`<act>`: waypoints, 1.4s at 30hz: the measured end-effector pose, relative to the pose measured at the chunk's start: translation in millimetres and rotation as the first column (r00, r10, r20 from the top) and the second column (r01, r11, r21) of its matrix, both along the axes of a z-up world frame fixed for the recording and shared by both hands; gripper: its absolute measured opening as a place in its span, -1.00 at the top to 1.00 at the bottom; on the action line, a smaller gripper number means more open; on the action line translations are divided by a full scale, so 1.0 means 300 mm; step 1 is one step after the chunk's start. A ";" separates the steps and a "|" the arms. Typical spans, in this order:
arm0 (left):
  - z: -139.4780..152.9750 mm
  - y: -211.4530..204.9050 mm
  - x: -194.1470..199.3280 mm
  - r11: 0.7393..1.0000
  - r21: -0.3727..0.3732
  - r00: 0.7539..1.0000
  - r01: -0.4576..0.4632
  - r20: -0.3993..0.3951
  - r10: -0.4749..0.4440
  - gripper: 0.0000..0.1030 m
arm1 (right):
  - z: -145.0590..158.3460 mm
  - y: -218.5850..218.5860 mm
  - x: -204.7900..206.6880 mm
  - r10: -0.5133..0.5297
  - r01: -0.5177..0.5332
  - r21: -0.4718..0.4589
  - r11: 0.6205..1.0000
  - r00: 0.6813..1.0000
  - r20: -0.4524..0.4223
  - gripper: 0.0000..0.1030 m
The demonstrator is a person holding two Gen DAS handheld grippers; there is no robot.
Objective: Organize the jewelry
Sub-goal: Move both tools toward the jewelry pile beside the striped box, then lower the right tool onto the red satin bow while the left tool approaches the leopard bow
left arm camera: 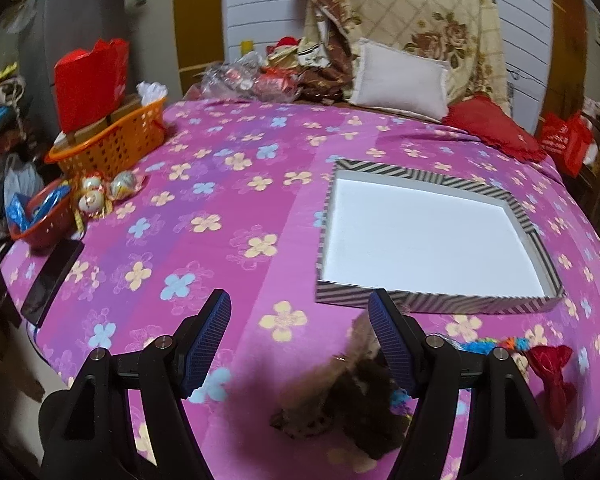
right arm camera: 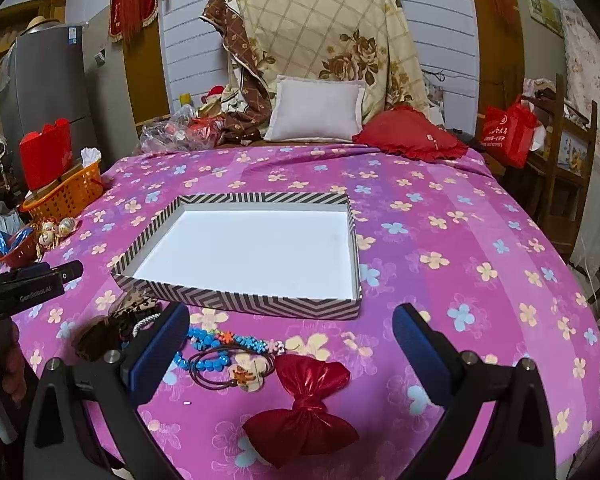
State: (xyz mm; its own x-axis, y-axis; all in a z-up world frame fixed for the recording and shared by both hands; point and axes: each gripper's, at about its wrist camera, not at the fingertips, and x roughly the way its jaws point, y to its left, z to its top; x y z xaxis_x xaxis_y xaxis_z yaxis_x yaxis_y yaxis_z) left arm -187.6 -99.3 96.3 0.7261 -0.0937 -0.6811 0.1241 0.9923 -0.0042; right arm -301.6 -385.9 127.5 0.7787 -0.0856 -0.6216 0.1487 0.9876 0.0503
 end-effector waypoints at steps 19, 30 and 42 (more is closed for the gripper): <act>0.006 -0.099 -0.094 0.997 0.040 0.997 0.059 0.040 -0.061 -0.04 | -0.017 0.032 -0.007 -0.009 0.007 -0.050 0.999 0.999 -0.044 -0.99; -0.006 -0.107 -0.116 0.997 0.022 0.996 0.079 0.029 -0.079 -0.04 | -0.030 0.042 0.002 -0.017 0.013 -0.049 0.999 0.997 -0.077 -0.99; -0.019 -0.111 -0.116 0.997 0.002 0.997 0.082 0.006 -0.083 -0.04 | -0.054 0.057 0.005 -0.013 0.008 -0.050 0.999 0.995 -0.102 -0.99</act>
